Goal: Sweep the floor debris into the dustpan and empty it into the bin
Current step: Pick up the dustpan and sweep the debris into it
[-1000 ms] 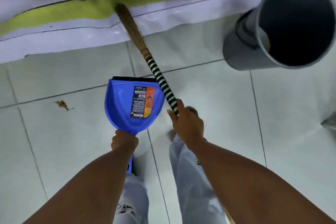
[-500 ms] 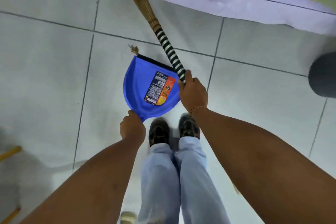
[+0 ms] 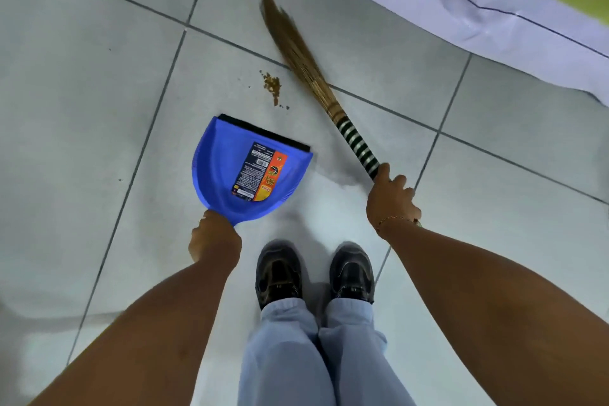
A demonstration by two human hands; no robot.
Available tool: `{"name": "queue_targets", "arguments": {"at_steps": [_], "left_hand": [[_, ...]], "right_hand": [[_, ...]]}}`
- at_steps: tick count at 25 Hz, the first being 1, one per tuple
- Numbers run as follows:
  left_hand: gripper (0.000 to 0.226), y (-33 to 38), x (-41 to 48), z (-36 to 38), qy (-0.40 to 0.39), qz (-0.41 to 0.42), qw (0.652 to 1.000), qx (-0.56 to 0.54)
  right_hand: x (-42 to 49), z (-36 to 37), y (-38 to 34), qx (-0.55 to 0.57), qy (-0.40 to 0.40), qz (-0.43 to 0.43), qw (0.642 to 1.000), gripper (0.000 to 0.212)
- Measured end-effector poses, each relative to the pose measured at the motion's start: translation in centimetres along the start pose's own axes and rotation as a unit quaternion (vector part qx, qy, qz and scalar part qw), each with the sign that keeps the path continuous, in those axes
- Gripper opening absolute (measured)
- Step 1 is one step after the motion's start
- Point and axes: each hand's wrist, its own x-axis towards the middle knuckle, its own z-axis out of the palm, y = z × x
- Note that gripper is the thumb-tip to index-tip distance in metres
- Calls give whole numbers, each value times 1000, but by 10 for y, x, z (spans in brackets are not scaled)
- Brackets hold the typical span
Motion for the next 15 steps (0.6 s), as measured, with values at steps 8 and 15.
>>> {"name": "queue_targets", "arguments": {"at_steps": [8,15], "left_hand": [[62,14,87,-21,30,51,990,129],[59,10,96,-10,44,71,989,121]], "right_hand": [[36,32,38,-65,2,-25,998,54],[30,40,66,-28,44,-48,998,59]]}}
